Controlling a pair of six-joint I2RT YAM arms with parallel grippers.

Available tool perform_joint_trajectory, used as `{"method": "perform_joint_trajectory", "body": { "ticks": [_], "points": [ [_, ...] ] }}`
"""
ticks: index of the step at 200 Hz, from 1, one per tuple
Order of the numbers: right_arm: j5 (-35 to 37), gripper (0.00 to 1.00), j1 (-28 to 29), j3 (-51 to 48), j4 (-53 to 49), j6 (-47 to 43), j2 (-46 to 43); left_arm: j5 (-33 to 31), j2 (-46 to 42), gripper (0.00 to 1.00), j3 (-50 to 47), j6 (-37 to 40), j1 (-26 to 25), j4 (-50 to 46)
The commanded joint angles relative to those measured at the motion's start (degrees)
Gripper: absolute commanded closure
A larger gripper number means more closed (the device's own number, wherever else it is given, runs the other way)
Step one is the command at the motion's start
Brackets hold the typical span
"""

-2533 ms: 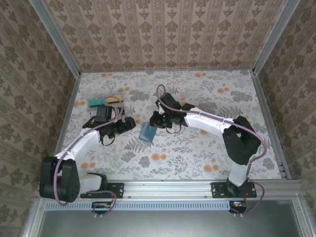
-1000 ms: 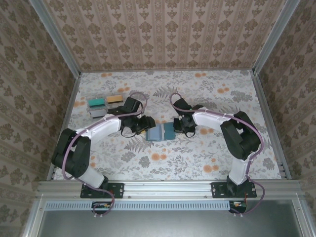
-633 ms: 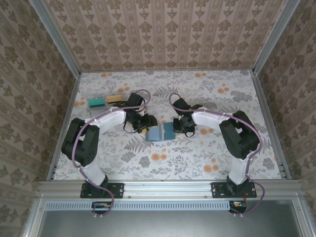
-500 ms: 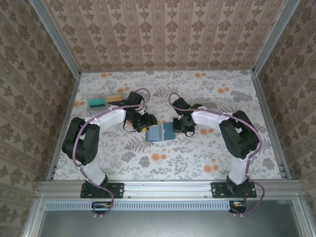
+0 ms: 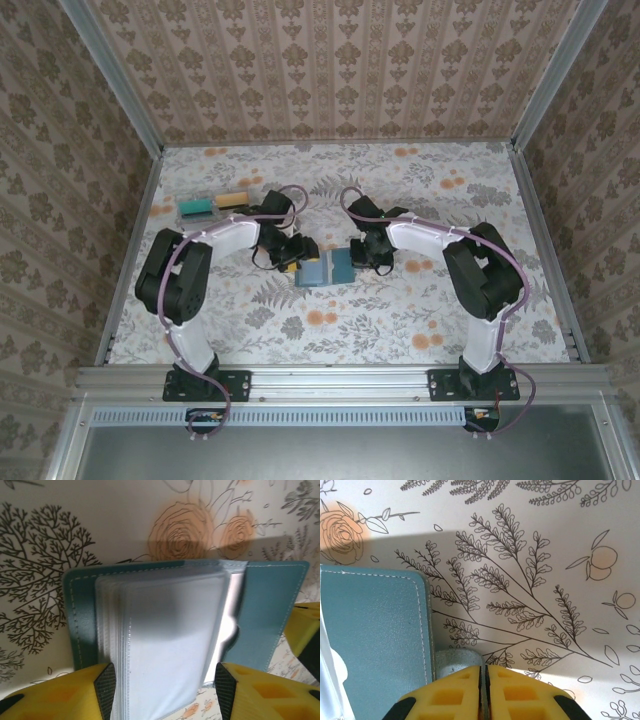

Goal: Take the credit cards out of the card holder

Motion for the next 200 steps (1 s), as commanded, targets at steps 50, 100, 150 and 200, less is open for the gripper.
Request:
{"method": "perform_joint_trajectory", "body": {
  "ticks": [50, 100, 150, 200],
  "points": [
    [-1.44, 0.87, -0.06, 2.05, -3.05, 0.91, 1.37, 5.80, 2.47, 0.53, -1.44, -0.69, 0.42, 6.32],
    [-2.50, 0.87, -0.06, 2.10, -2.98, 1.56, 1.50, 11.22, 0.46, 0.59, -3.04, 0.20, 0.32, 11.02],
    [-5.73, 0.87, -0.06, 0.90, -0.55, 3.09, 0.14, 17.07, -2.46, 0.54, -6.11, 0.52, 0.17, 17.69],
    [-8.19, 0.87, -0.06, 1.57, 0.13, 4.10, -0.55, 20.17, -4.09, 0.52, -8.43, -0.88, -0.25, 23.47]
  ]
}}
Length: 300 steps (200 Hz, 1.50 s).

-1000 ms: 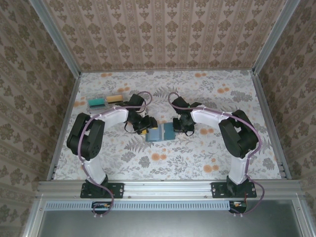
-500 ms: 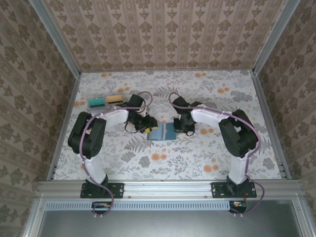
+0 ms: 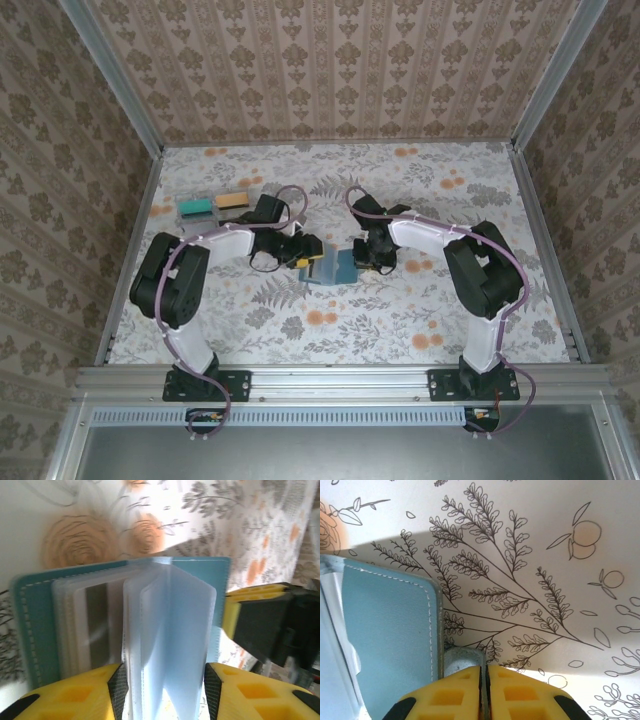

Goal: Take the credit cards out of the card holder

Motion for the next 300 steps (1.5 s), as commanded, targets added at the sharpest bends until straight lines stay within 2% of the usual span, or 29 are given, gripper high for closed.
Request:
{"method": "perform_joint_trajectory", "body": {
  "ticks": [1, 58, 120, 138, 159, 180, 226, 236, 261, 300],
  "points": [
    [-5.00, 0.86, 0.92, 0.98, 2.68, 1.46, -0.95, 6.07, -1.65, 0.51, -1.32, -0.60, -1.38, 5.45],
    [-3.76, 0.84, 0.67, 2.61, 1.85, 0.98, -0.01, 5.83, 0.06, 0.50, -0.45, 0.22, -1.56, 4.38],
    [-0.87, 0.82, -0.79, 0.30, 2.76, -0.32, -4.08, -1.21, -0.26, 0.50, 2.20, 1.79, -1.39, -1.61],
    [0.78, 0.78, -1.10, 0.63, 1.83, -0.69, -4.18, -3.49, 0.06, 0.51, 2.81, 1.56, -1.39, -2.51],
    [6.03, 0.61, -1.10, 1.18, 0.14, -0.13, -6.74, -4.45, 0.54, 0.53, 3.05, 1.47, -1.39, -3.11],
    [6.34, 0.55, -1.03, 1.11, 1.12, -0.03, -9.42, -4.64, 1.05, 0.56, 3.21, 1.11, -1.48, -3.34],
    [1.98, 0.57, 3.45, 2.18, 4.47, -0.81, -8.08, -4.93, 2.52, 0.64, 4.17, 2.00, -1.48, -5.28],
    [1.32, 0.59, 4.36, 2.91, 4.53, -1.47, -6.83, -4.94, 3.03, 0.66, 4.19, 1.80, -1.48, -5.36],
    [-2.31, 0.70, 5.71, 4.41, 4.65, -1.75, -3.47, -6.38, 4.45, 0.72, 4.62, 1.37, -1.51, -5.16],
    [-3.11, 0.73, 6.10, 4.56, 4.30, 0.52, 0.34, -6.67, 6.47, 0.75, 5.61, 1.04, -1.56, -5.44]
  ]
}}
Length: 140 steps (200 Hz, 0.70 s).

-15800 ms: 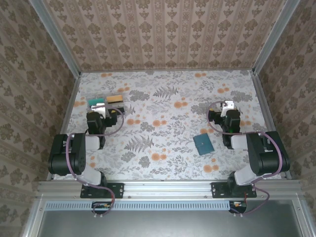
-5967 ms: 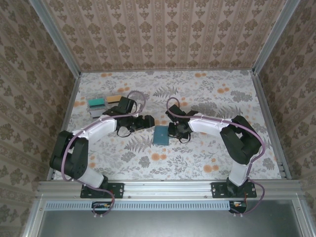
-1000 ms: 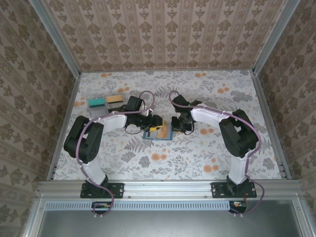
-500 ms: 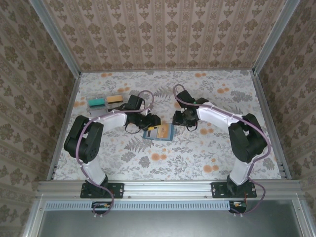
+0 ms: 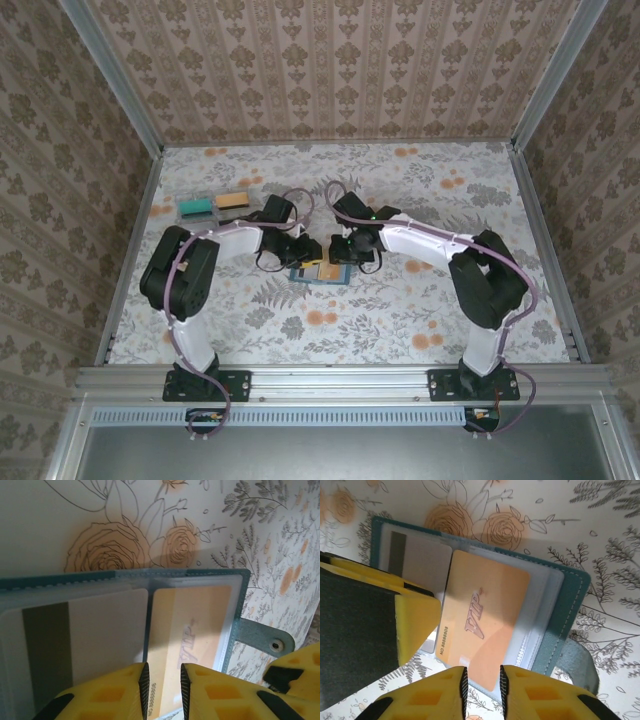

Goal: Take the credit cards out of the card holder

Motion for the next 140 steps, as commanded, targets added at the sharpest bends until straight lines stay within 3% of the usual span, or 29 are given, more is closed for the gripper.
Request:
{"method": "perform_joint_trajectory", "body": {
  "ticks": [1, 100, 140],
  "points": [
    [-1.58, 0.73, -0.15, 1.40, -0.83, 1.38, 3.02, -0.62, 1.46, 0.75, 2.03, 0.37, -0.06, -1.26],
    [-4.32, 0.77, -1.54, 0.56, 1.93, 1.60, 8.60, 0.33, 3.75, 0.70, 1.43, 1.22, 0.38, -2.70],
    [-4.29, 0.77, -1.64, 0.25, 1.85, 1.73, 9.13, 6.74, 4.02, 0.72, 1.71, 0.45, 0.20, 0.44]
  ]
}}
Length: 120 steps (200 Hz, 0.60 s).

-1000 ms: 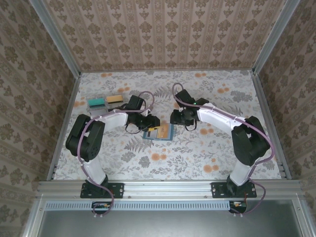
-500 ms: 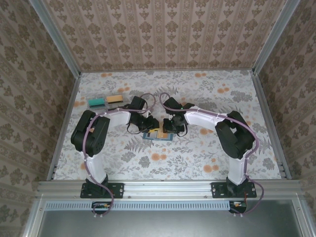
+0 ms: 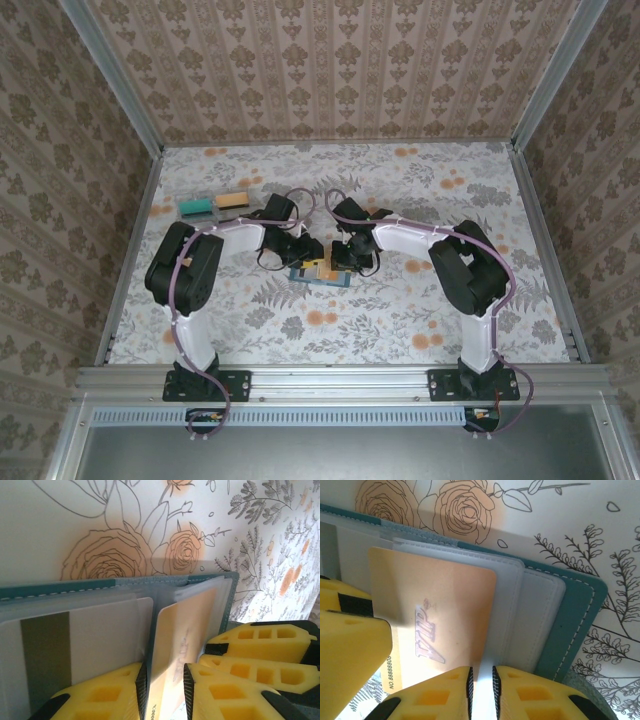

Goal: Take the credit cards out of the card holder

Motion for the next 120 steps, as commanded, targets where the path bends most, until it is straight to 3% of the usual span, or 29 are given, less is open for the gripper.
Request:
{"method": "perform_joint_trajectory", "body": {
  "ticks": [1, 26, 80, 110, 120],
  "points": [
    [-0.08, 0.77, -0.19, 0.21, 0.19, 0.87, 2.49, 4.01, 1.64, 0.72, 0.10, 0.47, -0.10, 0.78],
    [0.85, 0.77, -0.28, 0.03, -0.79, 1.04, 2.58, 3.51, 0.31, 0.76, -0.04, 1.12, 0.31, 0.87],
    [2.46, 0.78, -0.44, -0.40, -2.82, 1.44, 2.30, 3.80, -2.22, 0.96, -1.22, 2.12, 1.72, 1.86],
    [3.29, 0.78, -0.63, -0.76, -3.08, 2.19, 2.05, 1.75, -3.97, 1.00, -1.16, 4.82, 2.36, -1.69],
    [3.78, 0.78, -0.61, -0.76, -3.58, 2.57, 2.09, 1.73, -4.57, 1.00, -1.34, 5.44, 4.63, -2.46]
  ]
}}
